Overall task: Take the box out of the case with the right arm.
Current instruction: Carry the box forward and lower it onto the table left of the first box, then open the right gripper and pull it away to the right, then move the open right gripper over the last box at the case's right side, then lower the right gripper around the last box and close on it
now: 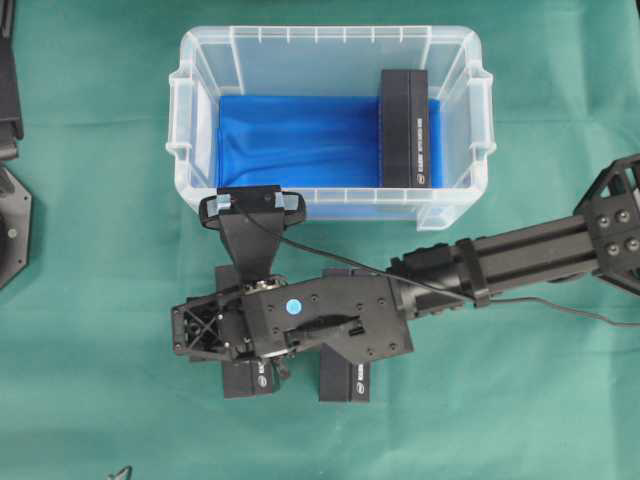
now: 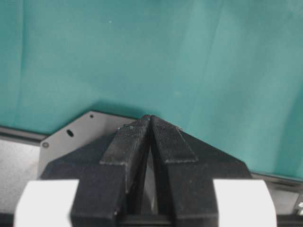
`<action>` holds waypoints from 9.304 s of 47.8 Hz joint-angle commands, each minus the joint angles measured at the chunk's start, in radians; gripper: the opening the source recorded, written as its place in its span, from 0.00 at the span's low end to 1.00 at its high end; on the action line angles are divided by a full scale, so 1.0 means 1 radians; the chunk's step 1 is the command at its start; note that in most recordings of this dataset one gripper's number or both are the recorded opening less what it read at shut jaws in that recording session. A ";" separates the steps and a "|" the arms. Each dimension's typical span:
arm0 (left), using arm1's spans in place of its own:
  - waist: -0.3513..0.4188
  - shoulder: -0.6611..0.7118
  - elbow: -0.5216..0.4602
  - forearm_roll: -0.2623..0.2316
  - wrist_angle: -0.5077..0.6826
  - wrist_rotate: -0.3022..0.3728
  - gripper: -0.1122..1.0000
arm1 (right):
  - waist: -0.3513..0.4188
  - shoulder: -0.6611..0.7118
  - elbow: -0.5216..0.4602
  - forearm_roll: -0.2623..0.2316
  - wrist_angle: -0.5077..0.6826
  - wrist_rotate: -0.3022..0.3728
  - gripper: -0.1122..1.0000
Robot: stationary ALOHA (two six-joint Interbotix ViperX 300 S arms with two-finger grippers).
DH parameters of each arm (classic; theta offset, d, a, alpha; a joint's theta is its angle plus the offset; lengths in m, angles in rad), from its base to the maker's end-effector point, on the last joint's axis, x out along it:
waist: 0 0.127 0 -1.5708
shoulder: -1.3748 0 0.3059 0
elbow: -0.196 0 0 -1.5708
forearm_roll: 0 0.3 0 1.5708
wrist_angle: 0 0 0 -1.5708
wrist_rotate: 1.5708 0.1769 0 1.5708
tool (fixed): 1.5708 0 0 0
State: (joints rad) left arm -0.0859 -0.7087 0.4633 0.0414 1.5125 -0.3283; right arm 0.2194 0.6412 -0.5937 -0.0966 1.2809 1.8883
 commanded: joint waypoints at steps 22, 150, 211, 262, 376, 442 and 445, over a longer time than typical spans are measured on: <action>0.002 -0.002 -0.011 0.003 -0.003 0.002 0.18 | -0.002 -0.127 -0.023 -0.064 0.086 -0.008 0.91; 0.002 0.000 0.011 0.003 -0.005 -0.009 0.18 | 0.239 -1.022 0.804 -0.118 0.382 0.160 0.86; 0.002 -0.002 0.014 0.003 -0.005 -0.005 0.18 | -0.523 -1.134 1.003 -0.091 0.186 -0.535 0.86; 0.002 0.000 0.015 0.003 -0.005 -0.006 0.18 | -0.523 -1.085 0.974 -0.040 0.100 -0.531 0.85; 0.002 0.000 0.015 0.003 -0.005 -0.002 0.18 | -0.445 -0.635 0.588 0.015 0.041 -0.532 0.85; 0.002 -0.002 0.015 0.003 -0.005 -0.002 0.18 | -0.442 -0.634 0.630 0.015 0.006 -0.506 0.85; 0.002 0.000 0.015 0.003 -0.005 -0.002 0.18 | -0.442 -0.632 0.640 0.015 -0.005 -0.506 0.85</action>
State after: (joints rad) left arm -0.0859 -0.7087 0.4878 0.0414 1.5125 -0.3298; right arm -0.2240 0.0184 0.0476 -0.0828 1.2901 1.3852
